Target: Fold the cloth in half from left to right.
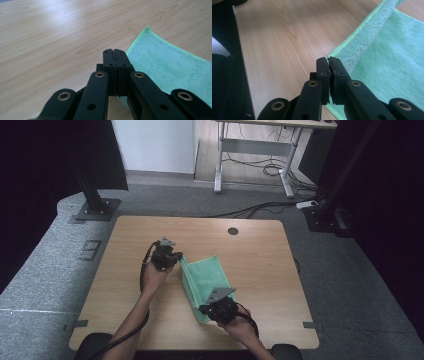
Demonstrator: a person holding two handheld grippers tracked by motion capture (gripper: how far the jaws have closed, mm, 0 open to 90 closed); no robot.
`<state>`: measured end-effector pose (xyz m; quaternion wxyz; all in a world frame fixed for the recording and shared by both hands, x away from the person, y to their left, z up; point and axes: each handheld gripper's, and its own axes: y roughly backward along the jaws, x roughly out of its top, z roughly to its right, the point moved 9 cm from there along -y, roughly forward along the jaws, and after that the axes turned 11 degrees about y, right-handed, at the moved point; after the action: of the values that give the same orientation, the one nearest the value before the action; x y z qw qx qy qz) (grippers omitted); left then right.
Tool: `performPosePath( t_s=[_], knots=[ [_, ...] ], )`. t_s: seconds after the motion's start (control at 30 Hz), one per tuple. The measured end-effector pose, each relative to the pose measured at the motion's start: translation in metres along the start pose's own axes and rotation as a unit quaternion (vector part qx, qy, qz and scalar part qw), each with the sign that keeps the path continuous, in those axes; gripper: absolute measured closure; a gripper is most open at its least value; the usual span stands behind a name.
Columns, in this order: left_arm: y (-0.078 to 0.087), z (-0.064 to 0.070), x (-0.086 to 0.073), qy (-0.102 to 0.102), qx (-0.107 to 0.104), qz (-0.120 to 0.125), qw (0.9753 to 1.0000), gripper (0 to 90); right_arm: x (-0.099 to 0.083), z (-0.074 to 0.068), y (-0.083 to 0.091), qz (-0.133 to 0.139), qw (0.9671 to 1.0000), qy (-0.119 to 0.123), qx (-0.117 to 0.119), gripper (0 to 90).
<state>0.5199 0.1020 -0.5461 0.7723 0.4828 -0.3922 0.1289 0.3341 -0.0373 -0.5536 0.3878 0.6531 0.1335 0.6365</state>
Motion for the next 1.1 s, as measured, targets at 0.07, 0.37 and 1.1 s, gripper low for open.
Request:
performPosePath(
  t_s=[0.07,0.37,1.1],
  knots=[
    [-0.006,0.005,0.004,-0.005,-0.001,0.0,1.0,88.3,-0.002,0.002,0.002,0.0,1.0,-0.003,-0.003,85.9],
    [-0.029,0.027,0.016,-0.019,-0.008,0.0,0.9998,88.2,-0.023,0.023,0.021,-0.001,0.9993,-0.025,-0.028,85.9],
    [-0.09,0.061,0.019,-0.063,-0.004,-0.034,0.9974,87.9,-0.066,0.048,0.033,-0.03,0.996,-0.067,-0.052,85.8]
  ],
)
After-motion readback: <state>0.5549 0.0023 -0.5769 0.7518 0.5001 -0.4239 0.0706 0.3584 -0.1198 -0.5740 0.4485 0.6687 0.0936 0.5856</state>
